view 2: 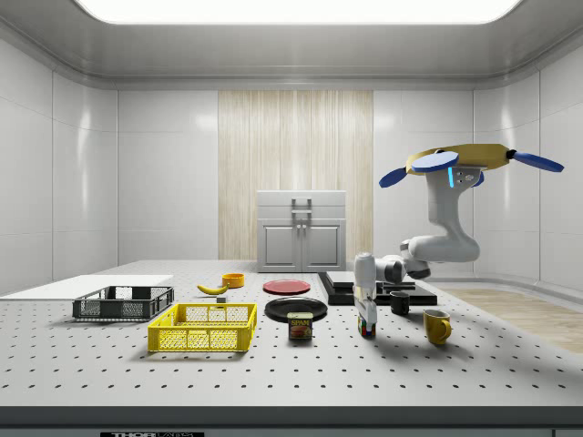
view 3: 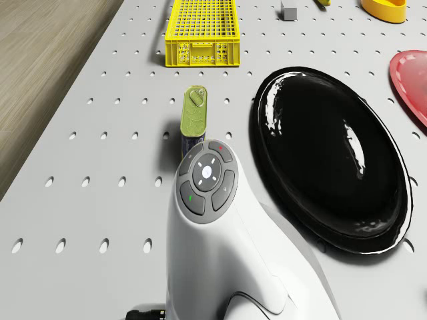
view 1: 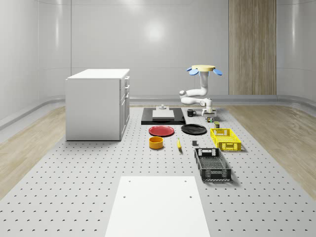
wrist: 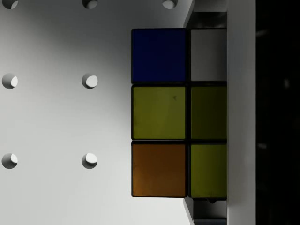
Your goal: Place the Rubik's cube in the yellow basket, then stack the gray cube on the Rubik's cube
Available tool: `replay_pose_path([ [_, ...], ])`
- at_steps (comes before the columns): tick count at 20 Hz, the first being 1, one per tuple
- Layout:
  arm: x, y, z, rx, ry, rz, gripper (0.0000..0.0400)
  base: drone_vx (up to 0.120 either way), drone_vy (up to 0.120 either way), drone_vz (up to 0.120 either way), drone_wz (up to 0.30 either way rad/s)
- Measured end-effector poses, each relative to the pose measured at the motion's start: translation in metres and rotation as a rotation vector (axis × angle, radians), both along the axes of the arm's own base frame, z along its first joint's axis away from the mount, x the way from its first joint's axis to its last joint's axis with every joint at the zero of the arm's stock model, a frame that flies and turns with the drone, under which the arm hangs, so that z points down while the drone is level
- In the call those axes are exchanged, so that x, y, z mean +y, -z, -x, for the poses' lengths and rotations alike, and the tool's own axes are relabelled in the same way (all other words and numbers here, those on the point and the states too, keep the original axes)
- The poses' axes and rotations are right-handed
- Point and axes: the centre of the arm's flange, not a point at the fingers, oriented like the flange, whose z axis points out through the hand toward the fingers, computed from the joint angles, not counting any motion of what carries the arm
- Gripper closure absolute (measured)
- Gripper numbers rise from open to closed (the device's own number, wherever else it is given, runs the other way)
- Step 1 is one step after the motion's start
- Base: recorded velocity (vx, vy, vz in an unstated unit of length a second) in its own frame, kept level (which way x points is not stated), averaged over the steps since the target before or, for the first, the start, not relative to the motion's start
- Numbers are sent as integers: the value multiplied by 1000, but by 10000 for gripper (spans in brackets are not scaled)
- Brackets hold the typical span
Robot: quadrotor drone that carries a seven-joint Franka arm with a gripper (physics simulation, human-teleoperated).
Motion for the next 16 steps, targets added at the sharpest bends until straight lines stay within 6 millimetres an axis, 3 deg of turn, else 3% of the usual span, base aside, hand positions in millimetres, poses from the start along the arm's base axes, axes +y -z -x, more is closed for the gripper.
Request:
replay_pose_path([
  [6, 0, -1, 0, 0, 0, 0, 65, 0, 0, 0, 0],
  [16, 0, 5, 0, 0, 0, 0, 74, 0, 0, 0, 0],
])
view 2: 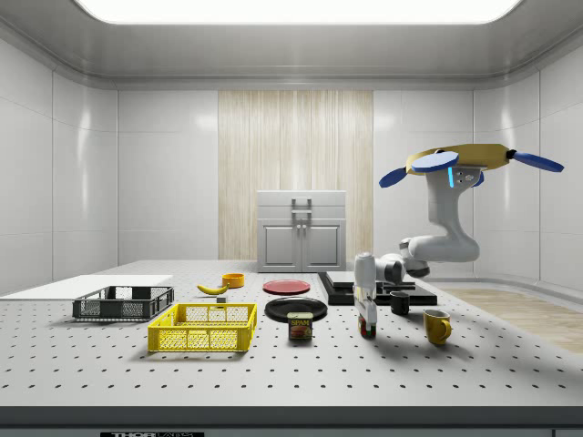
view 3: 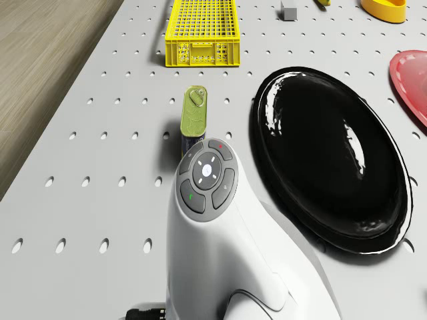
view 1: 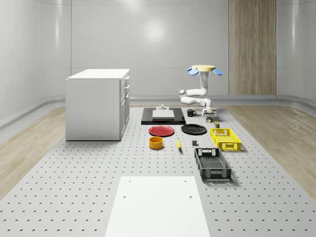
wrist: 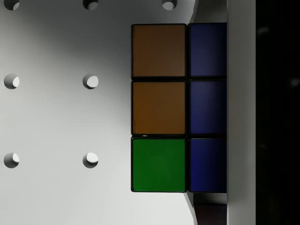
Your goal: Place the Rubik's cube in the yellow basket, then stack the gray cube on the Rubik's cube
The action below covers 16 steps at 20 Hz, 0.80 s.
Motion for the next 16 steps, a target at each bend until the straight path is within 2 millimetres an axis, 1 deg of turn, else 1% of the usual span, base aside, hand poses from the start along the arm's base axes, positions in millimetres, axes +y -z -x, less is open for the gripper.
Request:
replay_pose_path([
  [5, 0, 14, 0, 0, 0, 0, 75, 0, 0, 0, 0],
  [11, 0, 21, 0, 0, 0, 0, 75, 0, 0, 0, 0],
  [16, 0, 23, 0, 0, 0, 0, 75, 0, 0, 120, 0],
])
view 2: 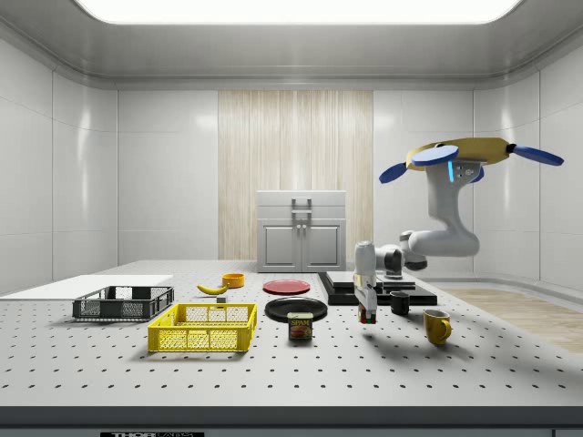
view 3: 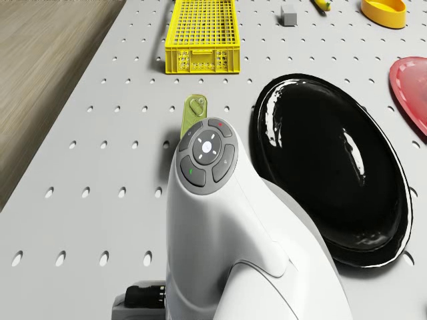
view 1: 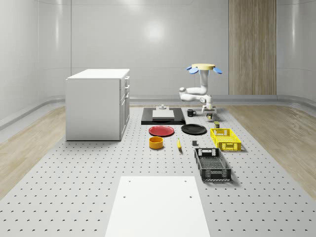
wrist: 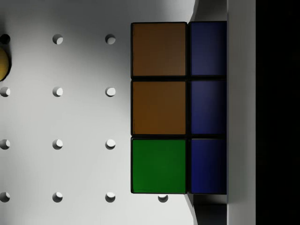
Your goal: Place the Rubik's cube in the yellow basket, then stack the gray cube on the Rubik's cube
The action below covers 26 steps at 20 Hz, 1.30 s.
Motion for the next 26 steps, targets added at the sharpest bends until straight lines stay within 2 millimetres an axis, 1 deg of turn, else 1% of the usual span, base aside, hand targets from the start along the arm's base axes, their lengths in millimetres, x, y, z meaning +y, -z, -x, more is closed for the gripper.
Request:
replay_pose_path([
  [2, 0, 0, 0, 0, 0, 0, 75, 20, 0, 120, 0],
  [10, 0, 1, 0, 0, 0, 0, 75, 120, 0, 120, 0],
  [13, 0, 1, 0, 0, 0, 0, 75, 120, 13, 13, 0],
  [16, 0, 1, 0, 0, 0, 0, 75, 120, 107, 0, 0],
  [23, 0, 1, 0, 0, 0, 0, 75, 120, 0, 0, 0],
  [26, 0, 1, 0, 0, 0, 0, 75, 120, 107, 0, 0],
])
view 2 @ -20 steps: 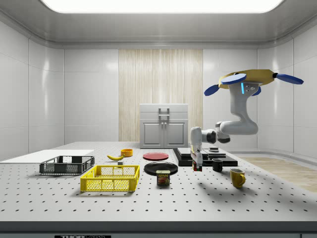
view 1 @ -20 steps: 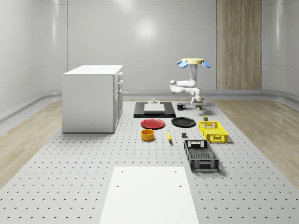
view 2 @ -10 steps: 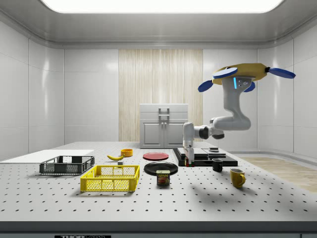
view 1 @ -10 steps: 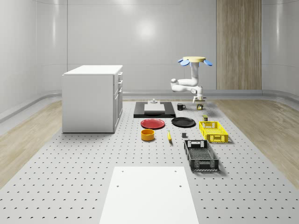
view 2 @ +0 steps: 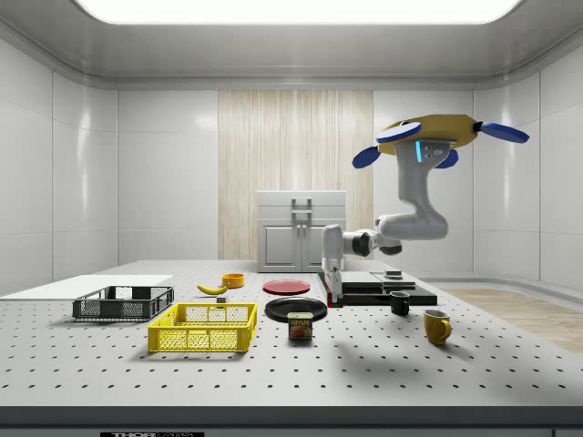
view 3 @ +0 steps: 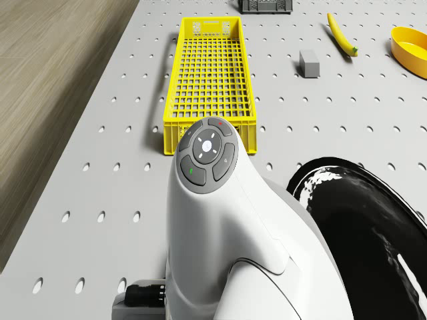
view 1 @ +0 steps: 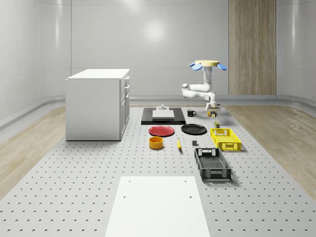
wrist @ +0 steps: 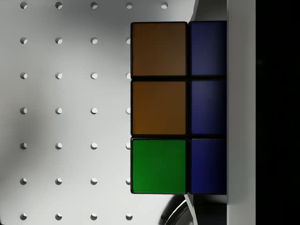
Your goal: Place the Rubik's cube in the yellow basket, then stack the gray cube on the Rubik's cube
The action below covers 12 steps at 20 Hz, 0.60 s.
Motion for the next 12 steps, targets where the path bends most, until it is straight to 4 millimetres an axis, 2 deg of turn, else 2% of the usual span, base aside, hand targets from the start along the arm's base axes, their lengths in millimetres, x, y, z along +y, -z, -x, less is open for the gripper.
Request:
replay_pose_path([
  [1, 0, 0, 0, 0, 0, 0, 75, 120, 80, 0, 0],
  [12, 0, 0, 0, 0, 0, 0, 75, 120, 0, 0, 0],
])
